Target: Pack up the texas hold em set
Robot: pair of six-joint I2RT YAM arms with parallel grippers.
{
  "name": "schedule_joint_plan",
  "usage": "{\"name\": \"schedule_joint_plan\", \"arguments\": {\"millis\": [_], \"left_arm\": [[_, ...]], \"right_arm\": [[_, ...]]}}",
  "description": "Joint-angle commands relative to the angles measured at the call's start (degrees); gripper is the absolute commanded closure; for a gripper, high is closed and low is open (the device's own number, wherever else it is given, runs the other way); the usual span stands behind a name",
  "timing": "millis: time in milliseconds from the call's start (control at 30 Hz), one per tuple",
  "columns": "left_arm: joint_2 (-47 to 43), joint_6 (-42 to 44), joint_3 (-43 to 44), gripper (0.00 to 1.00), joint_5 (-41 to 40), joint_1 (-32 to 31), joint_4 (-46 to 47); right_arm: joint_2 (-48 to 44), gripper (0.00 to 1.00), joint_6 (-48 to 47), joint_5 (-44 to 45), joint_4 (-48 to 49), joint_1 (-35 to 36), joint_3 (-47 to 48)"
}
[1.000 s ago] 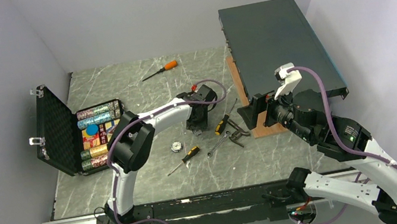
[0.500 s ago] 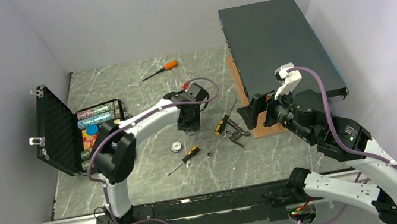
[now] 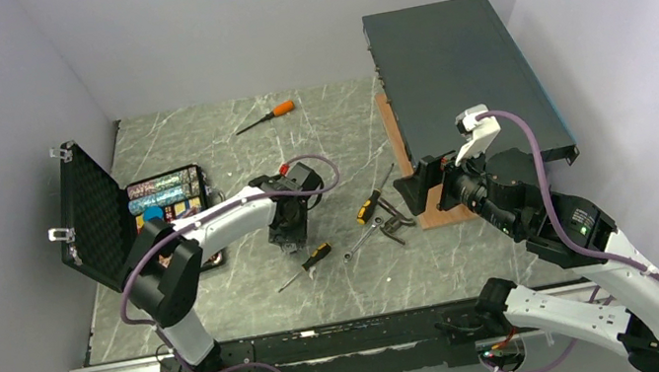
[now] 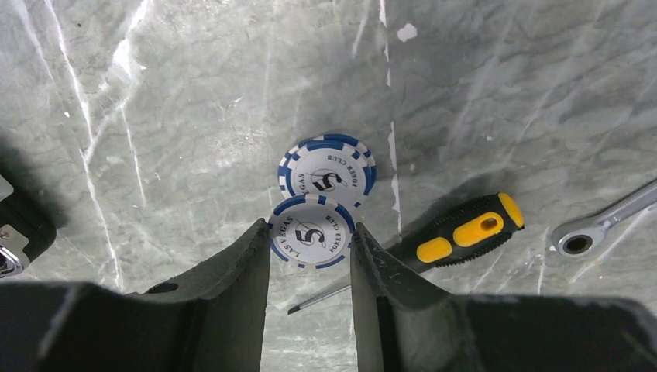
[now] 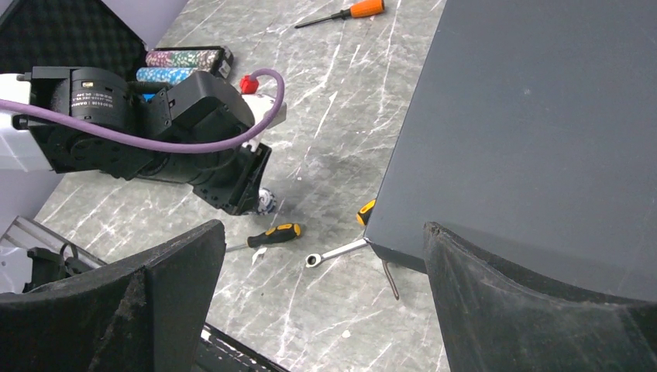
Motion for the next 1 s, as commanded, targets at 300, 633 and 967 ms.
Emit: {"name": "schedule_joint_plan", "arguments": {"millis": [300,633,967], "left_arm": [[1.84,1.28,1.27,0.62,0.52,1.68,2.82],[1.61,1.22,1.31,0.43,0.74,2.25,2.78],[-3.11,-5.52,-0.6,0.04,2.99,2.47,1.17]], "right_arm": [[-0.09,0.0,0.68,-0.15,0.92,-0.07,0.75],[0.34,0.0,0.28,-0.02,0.97,-0.05,0.82],[1.03,0.0,-0.03,-0.5,1.43,-0.12,0.95]]}}
